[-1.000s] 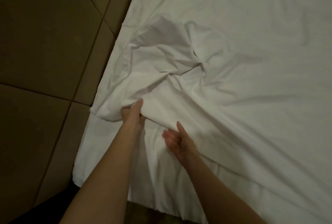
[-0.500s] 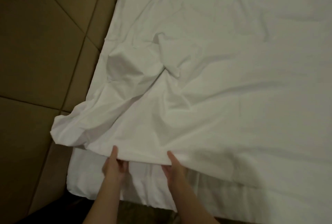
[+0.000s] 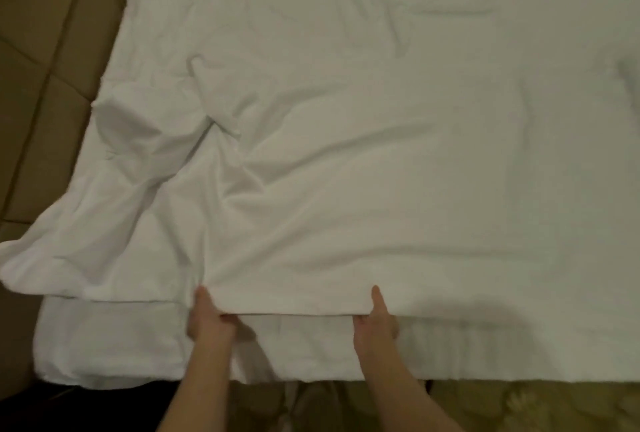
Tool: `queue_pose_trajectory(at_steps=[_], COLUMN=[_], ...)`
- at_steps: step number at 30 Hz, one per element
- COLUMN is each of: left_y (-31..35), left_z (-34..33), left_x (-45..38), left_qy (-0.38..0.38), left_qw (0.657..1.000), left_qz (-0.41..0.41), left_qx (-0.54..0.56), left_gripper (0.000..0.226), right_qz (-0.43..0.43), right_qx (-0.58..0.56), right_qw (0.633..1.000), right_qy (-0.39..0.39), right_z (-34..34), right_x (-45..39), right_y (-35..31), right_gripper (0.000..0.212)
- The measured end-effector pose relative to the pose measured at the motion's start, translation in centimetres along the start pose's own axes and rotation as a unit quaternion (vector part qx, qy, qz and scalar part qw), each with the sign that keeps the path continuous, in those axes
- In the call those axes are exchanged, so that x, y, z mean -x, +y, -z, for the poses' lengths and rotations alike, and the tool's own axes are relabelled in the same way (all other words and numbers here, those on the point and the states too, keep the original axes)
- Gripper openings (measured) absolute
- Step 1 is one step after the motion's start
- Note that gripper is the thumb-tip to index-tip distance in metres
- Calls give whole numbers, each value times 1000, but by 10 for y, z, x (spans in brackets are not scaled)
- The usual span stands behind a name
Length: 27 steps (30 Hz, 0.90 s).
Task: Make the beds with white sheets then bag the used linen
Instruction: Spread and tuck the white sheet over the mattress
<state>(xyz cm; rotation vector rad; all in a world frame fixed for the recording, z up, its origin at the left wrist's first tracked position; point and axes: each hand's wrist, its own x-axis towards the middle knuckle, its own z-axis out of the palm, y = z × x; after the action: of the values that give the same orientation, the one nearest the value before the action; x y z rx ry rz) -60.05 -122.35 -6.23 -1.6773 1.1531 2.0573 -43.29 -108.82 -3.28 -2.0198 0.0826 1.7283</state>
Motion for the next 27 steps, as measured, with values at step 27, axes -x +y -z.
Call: queue_pose_trajectory(at_steps=[27], left_y=[-320], left_z=[53], left_x=[161], left_qy=[-12], left_qw=[955], left_qz=[-32], left_qx=[-294], left_gripper=[56], right_qz=[25], right_qx=[-112], right_qw=[993], right_qy=[-25], right_z=[165], right_x=[-103], right_y=[-243], right_gripper=[36])
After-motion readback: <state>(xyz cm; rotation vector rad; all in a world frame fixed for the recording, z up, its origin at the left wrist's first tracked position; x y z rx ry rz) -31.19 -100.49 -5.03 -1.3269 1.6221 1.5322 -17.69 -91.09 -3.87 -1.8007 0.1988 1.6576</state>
